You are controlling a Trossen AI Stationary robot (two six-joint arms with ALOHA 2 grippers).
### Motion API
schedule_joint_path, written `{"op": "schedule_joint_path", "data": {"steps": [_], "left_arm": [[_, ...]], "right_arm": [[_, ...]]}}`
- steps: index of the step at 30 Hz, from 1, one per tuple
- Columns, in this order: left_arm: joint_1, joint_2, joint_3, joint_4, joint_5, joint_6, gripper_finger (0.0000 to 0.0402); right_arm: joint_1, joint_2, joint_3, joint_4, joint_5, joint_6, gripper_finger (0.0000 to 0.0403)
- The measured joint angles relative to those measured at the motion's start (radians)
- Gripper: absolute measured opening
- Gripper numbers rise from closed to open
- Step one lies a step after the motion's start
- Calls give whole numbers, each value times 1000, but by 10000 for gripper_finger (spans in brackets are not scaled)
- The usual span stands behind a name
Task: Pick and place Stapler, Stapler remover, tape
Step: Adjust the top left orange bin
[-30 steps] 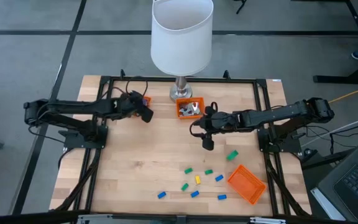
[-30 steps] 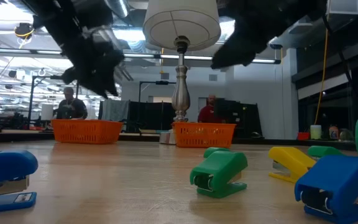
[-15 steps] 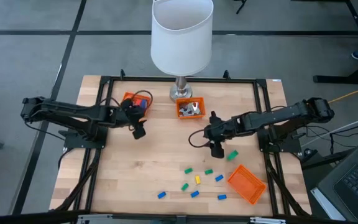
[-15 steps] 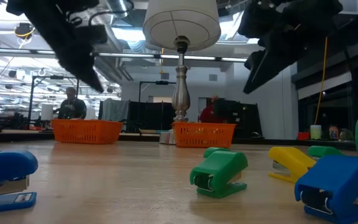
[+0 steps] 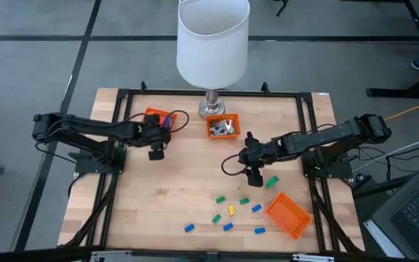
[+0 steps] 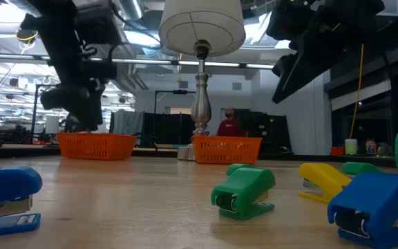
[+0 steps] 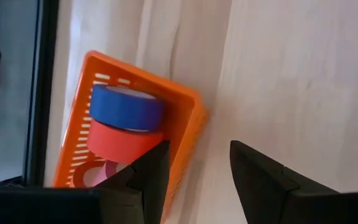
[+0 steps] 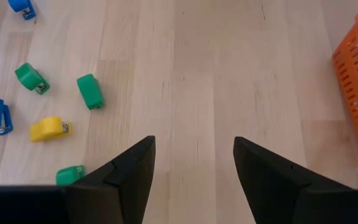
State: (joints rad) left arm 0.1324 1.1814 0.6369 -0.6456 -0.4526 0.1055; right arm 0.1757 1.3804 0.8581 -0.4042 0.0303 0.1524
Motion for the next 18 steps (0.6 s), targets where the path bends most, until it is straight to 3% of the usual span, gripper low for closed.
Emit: {"op": "schedule_joint_path", "data": {"steps": [9, 18], "left_arm": [[56, 86, 0, 0, 2, 74, 151], [107, 157, 0, 0, -1, 72, 70]], "right_arm": [[0, 0, 0, 1, 3, -3, 220], [0, 0, 0, 3, 3, -3, 220]]}}
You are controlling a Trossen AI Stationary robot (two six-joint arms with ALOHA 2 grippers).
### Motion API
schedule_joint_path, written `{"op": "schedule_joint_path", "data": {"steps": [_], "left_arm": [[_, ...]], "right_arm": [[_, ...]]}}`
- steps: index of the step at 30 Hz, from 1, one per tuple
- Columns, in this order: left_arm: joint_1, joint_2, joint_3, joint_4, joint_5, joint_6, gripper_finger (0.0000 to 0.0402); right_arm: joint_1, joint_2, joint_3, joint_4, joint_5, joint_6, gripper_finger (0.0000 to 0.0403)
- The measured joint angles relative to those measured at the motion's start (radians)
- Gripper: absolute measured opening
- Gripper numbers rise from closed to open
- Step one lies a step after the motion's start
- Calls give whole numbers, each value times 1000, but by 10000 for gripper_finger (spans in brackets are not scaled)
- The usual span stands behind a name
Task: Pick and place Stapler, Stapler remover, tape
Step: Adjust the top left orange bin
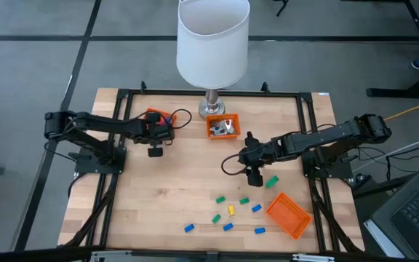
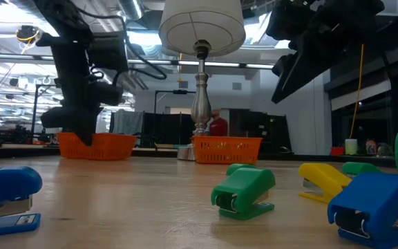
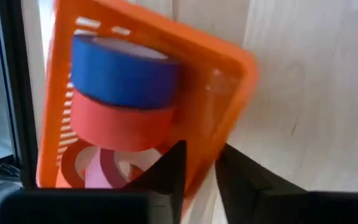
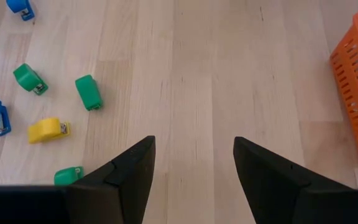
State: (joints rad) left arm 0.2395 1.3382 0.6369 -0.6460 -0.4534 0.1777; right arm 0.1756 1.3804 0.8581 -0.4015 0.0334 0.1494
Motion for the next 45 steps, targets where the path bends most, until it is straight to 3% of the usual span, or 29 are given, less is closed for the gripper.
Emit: {"op": "schedule_joint_path", "data": {"steps": [4, 15, 27, 33, 45], "left_arm": [[0, 2, 0, 0, -8, -1, 13], [-101, 2, 0, 3, -263, -25, 7], [-159, 2, 0, 69, -166, -78, 6], [-155, 2, 0, 82, -6, -91, 9], [-155, 2, 0, 97, 45, -140, 18]], "right_arm": [[0, 0, 0, 0, 0, 0, 220], [0, 0, 0, 0, 0, 0, 220], [0, 0, 0, 0, 0, 0, 220], [0, 0, 0, -1, 0, 0, 220], [0, 0, 0, -1, 0, 0, 220]]}}
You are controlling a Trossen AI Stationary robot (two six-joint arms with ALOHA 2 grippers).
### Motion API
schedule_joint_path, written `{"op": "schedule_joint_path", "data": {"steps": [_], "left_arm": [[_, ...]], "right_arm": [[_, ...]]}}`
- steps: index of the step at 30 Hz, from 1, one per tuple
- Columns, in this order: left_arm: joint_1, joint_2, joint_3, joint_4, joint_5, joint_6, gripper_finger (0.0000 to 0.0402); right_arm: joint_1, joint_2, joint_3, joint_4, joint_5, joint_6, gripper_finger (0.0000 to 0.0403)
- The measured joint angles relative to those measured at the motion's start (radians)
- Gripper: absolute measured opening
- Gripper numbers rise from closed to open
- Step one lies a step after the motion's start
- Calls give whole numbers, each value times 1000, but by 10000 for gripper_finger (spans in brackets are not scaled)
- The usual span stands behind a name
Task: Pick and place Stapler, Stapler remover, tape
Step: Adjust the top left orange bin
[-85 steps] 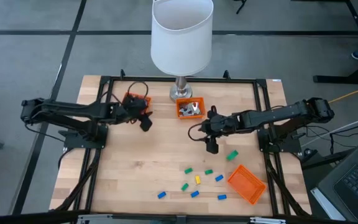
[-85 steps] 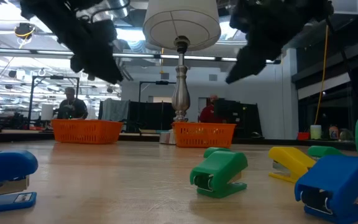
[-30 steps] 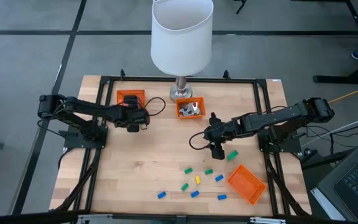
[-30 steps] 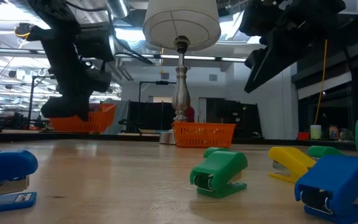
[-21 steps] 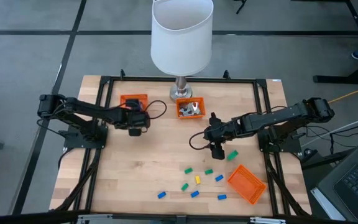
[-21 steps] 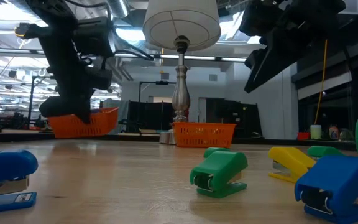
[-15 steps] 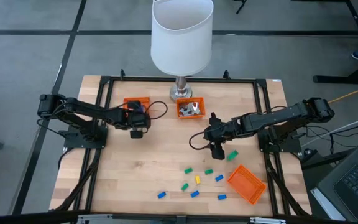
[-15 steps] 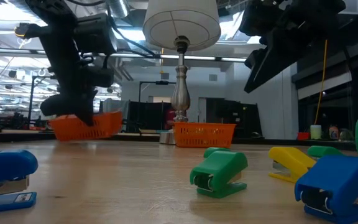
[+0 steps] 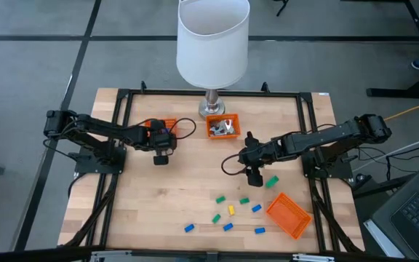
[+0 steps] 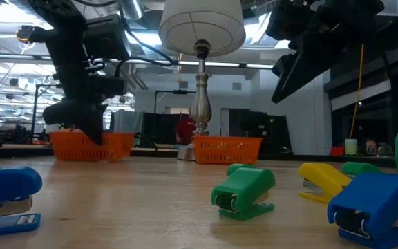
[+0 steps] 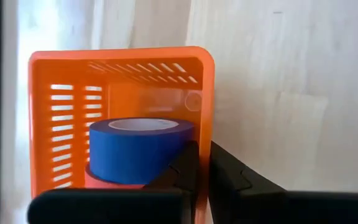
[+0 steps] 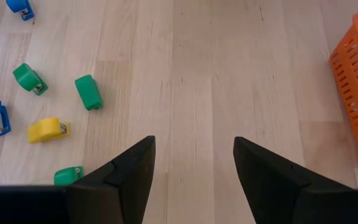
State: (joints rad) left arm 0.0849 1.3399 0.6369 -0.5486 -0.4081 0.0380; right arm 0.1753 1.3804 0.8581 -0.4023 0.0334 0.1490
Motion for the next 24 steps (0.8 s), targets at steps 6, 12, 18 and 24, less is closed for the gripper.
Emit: {"op": "schedule_joint_path", "data": {"steps": [6, 12, 18, 24], "left_arm": [[0, 0, 0, 1, 22, 0, 23], [0, 0, 0, 0, -7, 32, 48], [0, -14, 6, -8, -19, 27, 79], [-6, -50, 66, -73, -19, -21, 97]], "right_arm": [[0, 0, 0, 0, 0, 0, 220], [0, 0, 0, 0, 0, 0, 220], [0, 0, 0, 0, 0, 0, 220], [0, 0, 0, 0, 0, 0, 220]]}}
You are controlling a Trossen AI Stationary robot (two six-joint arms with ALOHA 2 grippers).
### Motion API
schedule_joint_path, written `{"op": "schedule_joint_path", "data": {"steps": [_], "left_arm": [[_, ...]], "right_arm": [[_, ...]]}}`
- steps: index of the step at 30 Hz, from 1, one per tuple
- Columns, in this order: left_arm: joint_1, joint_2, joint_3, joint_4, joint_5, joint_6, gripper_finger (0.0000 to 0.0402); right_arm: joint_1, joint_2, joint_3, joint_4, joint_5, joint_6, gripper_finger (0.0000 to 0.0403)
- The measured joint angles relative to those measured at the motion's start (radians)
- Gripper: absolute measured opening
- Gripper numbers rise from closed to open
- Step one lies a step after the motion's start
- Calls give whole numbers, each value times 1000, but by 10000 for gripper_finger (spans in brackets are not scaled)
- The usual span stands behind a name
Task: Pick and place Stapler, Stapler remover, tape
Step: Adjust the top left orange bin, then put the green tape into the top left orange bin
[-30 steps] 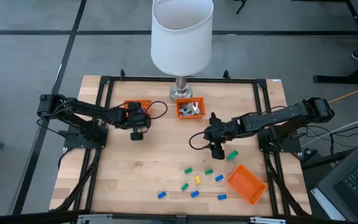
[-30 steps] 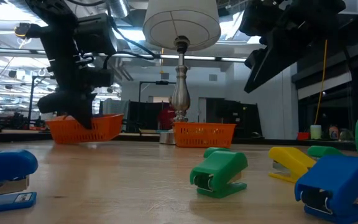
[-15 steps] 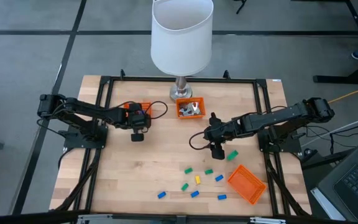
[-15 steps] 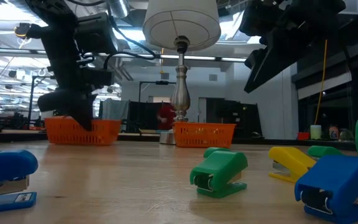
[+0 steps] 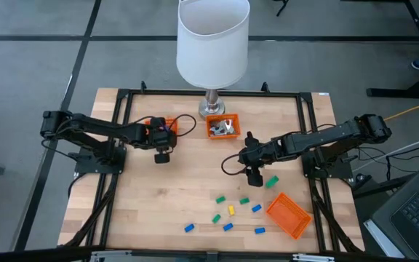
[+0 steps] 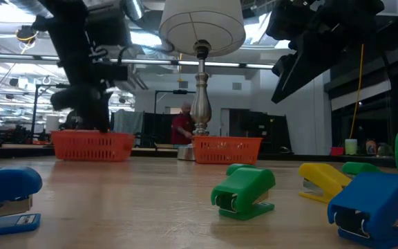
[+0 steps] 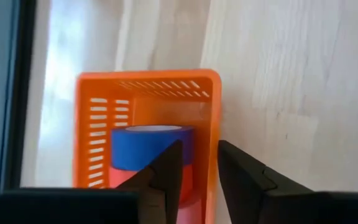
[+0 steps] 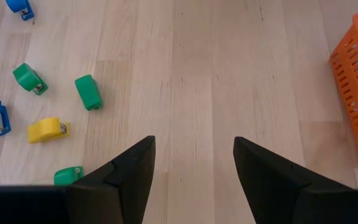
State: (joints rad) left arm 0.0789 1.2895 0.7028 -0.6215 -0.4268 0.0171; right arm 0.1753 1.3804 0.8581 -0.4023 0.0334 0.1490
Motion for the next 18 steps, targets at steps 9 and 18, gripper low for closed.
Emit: {"op": "schedule_joint_path", "data": {"steps": [9, 18], "left_arm": [[-83, -63, 95, -79, -3, -107, 96], [-215, -118, 131, 4, -76, -246, 94]], "right_arm": [[0, 0, 0, -49, -18, -7, 220], [43, 0, 76, -367, -72, -30, 220]]}}
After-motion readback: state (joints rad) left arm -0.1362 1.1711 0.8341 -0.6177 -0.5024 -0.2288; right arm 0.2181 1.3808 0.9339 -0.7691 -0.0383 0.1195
